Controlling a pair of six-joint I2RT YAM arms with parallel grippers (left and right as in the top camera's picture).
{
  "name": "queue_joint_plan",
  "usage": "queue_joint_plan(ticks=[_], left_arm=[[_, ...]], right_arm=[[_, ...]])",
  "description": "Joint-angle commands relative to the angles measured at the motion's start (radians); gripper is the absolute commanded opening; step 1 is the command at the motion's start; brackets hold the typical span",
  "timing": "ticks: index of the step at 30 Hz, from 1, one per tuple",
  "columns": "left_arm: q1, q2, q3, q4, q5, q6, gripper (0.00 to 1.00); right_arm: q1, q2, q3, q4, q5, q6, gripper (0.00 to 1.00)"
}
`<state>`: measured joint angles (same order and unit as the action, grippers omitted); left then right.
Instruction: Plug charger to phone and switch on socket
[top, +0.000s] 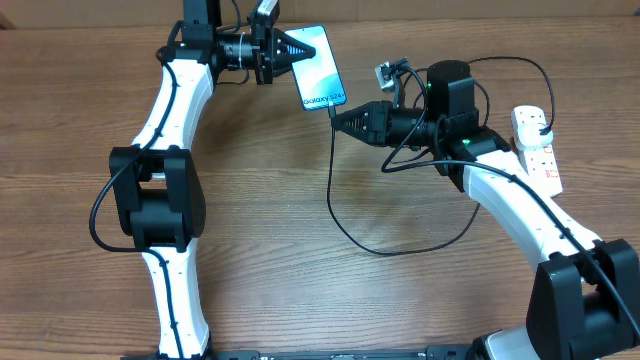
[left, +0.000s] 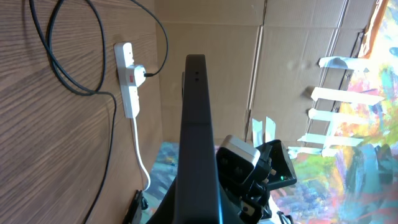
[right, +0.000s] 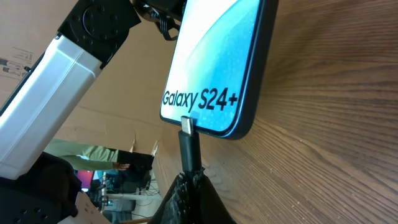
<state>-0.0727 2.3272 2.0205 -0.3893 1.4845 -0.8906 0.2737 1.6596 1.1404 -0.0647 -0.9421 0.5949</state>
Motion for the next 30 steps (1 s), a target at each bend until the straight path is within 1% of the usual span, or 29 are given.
queue_joint_plan(ticks=[1,4,12,30], left_arm=[[-0.020,0.001,0.012,0.002,0.061,0.008,0.04],[-0.021,0.001,0.012,0.003,0.061,0.007,0.04],[0.026,0.001,0.012,0.004,0.061,0.008,0.04],[0.020,0.001,0.012,0.005,0.061,0.068,0.04]], right_arm=[[-0.008,-0.021,0.023,0.008,0.020,0.000,0.04],[-0.008,-0.021,0.023,0.003,0.020,0.000,0.04],[-0.013,-0.021,0.023,0.003,-0.002,0.003,0.04],[0.008,-0.021,0.022,-0.065,0.025,-0.001,0.04]])
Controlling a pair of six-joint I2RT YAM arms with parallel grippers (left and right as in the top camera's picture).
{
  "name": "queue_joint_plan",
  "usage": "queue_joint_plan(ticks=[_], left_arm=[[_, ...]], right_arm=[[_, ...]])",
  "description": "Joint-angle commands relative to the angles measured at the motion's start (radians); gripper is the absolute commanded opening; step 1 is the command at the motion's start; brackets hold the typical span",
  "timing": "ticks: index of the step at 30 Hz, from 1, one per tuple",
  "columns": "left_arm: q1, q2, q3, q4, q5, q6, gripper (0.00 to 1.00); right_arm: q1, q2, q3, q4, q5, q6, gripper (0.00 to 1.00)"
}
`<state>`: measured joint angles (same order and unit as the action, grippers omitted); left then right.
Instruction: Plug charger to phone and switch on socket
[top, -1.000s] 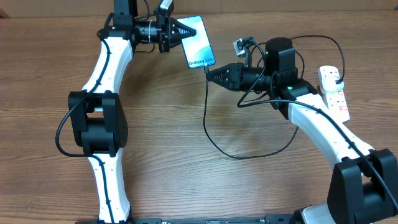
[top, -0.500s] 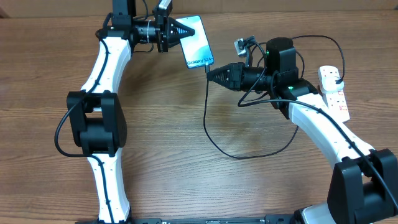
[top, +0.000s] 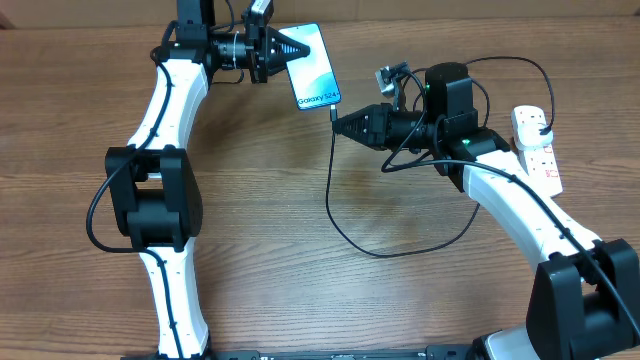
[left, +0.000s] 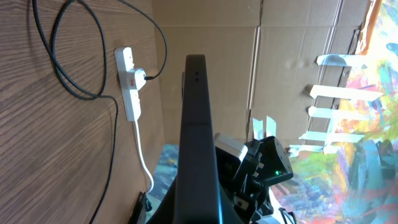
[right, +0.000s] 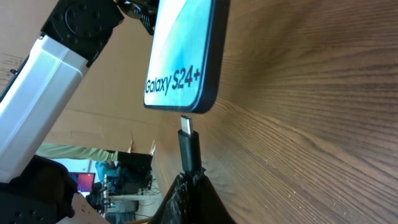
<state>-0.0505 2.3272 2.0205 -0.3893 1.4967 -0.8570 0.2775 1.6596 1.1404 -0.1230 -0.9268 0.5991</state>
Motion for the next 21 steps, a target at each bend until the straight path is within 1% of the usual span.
queue_joint_plan(ticks=[1,6,21], left_arm=[[-0.002,0.001,0.012,0.005,0.048,0.043,0.04],[-0.002,0.001,0.012,0.005,0.048,0.069,0.04],[-0.014,0.001,0.012,0.005,0.048,0.073,0.04]], right_arm=[[0.005,-0.021,0.022,-0.012,0.010,-0.005,0.04],[0.022,-0.021,0.022,-0.017,0.019,-0.005,0.04],[0.039,-0.021,0.022,-0.016,0.039,-0.005,0.04]])
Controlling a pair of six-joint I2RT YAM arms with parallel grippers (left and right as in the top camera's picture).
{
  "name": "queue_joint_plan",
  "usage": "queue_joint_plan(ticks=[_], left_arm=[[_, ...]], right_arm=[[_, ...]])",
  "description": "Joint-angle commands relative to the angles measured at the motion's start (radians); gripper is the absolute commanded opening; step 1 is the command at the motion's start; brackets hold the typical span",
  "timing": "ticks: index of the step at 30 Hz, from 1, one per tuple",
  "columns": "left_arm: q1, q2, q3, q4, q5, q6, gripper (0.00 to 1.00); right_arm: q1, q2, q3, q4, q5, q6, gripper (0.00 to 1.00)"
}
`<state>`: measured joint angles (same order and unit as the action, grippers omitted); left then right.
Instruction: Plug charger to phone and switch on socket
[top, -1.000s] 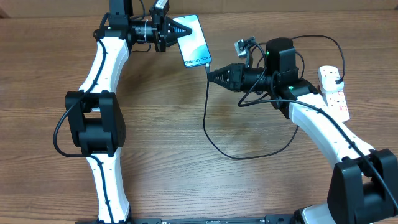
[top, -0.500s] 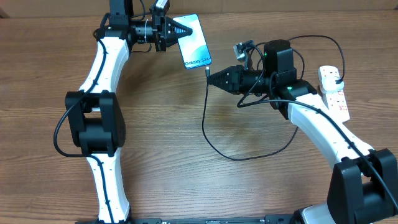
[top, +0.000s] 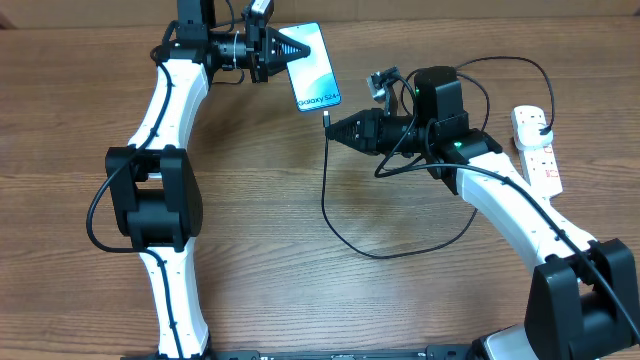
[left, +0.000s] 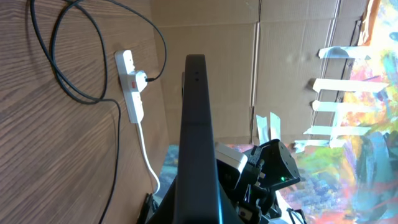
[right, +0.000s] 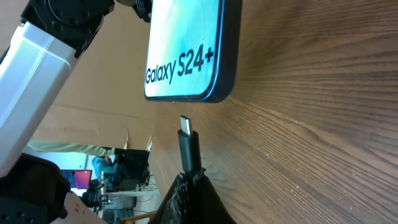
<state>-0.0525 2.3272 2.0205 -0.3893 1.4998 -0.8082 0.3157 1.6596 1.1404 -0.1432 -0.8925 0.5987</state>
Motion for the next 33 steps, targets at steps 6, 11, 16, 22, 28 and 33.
queue_joint_plan(ticks=[6,11,16,22,28,33], left_arm=[[-0.024,0.001,0.012,0.005,0.041,0.046,0.04],[-0.026,0.001,0.012,0.005,0.038,0.046,0.04],[-0.026,0.001,0.012,0.005,0.039,0.046,0.04],[-0.026,0.001,0.012,0.005,0.039,0.046,0.04],[-0.027,0.001,0.012,0.004,0.039,0.046,0.04],[-0.027,0.001,0.012,0.005,0.039,0.046,0.04]], right_arm=[[0.000,-0.021,0.022,0.006,0.004,-0.005,0.04],[0.000,-0.021,0.022,0.006,0.001,-0.005,0.04],[0.000,-0.021,0.022,0.009,0.002,-0.005,0.04],[0.000,-0.021,0.022,0.023,0.001,-0.004,0.04],[0.000,-0.021,0.022,0.029,0.001,-0.004,0.04],[0.000,-0.021,0.022,0.027,0.000,-0.004,0.04]])
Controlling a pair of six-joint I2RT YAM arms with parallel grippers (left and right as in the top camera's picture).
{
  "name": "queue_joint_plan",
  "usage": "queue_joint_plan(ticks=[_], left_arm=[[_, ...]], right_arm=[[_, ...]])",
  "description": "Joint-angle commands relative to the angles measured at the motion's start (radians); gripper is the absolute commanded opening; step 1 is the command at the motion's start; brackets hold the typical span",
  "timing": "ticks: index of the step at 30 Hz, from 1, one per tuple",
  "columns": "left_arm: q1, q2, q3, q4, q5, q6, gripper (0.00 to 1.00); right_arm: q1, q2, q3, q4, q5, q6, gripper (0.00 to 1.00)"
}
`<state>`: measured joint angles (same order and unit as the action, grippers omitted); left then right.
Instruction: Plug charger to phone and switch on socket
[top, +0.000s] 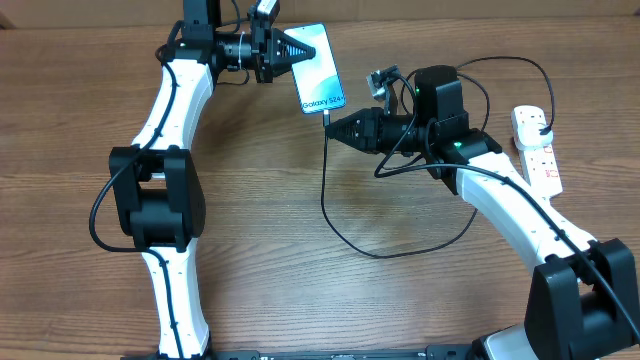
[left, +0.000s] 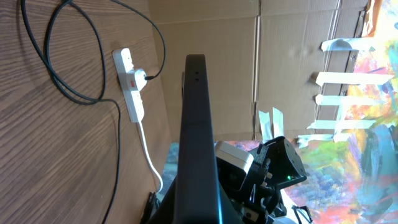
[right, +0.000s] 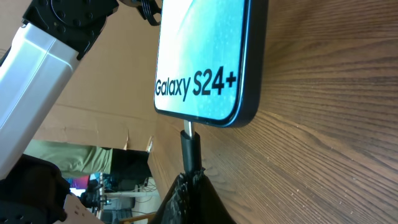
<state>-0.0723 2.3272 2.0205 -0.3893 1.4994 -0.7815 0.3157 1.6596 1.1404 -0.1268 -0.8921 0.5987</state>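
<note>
A phone (top: 320, 70) with a blue screen reading "Galaxy S24+" (right: 205, 59) is held above the table's far side, my left gripper (top: 296, 48) shut on its upper end; the left wrist view shows it edge-on (left: 198, 137). My right gripper (top: 338, 126) is shut on the black charger plug (right: 191, 152), whose metal tip meets the phone's bottom edge. Its black cable (top: 335, 215) loops across the table to the white socket strip (top: 535, 140) at the right, also seen in the left wrist view (left: 129, 84).
Cardboard walls stand behind the table. The cable's loop lies on the wood between my arms. The socket strip's white lead runs off the right edge.
The phone has come down and right toward the plug. The gap between plug tip and phone's bottom edge has closed; the tip now touches the edge.
At first the plug tip overlapped the phone's lower screen edge. Then the phone stood farther off, with a gap above the plug. The right gripper then shifted left under the phone, gap still showing. Now the tip meets the bottom edge.
</note>
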Motion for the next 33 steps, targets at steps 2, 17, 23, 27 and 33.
queue_joint_plan(ticks=[2,17,23,27,33], left_arm=[[-0.007,0.001,0.012,0.004,0.040,0.019,0.04],[-0.030,0.001,0.012,0.004,0.047,0.027,0.04],[-0.033,0.001,0.012,0.004,0.050,0.027,0.04],[-0.033,0.001,0.012,0.004,0.062,0.027,0.04],[-0.033,0.001,0.012,0.002,0.068,0.027,0.04]], right_arm=[[0.000,-0.021,0.022,0.011,-0.003,-0.004,0.04],[-0.010,-0.021,0.023,0.036,-0.003,0.008,0.04],[-0.037,-0.021,0.023,0.037,-0.014,0.023,0.04],[-0.051,-0.021,0.023,0.040,-0.026,0.026,0.04],[-0.051,-0.021,0.023,0.042,-0.025,0.026,0.04]])
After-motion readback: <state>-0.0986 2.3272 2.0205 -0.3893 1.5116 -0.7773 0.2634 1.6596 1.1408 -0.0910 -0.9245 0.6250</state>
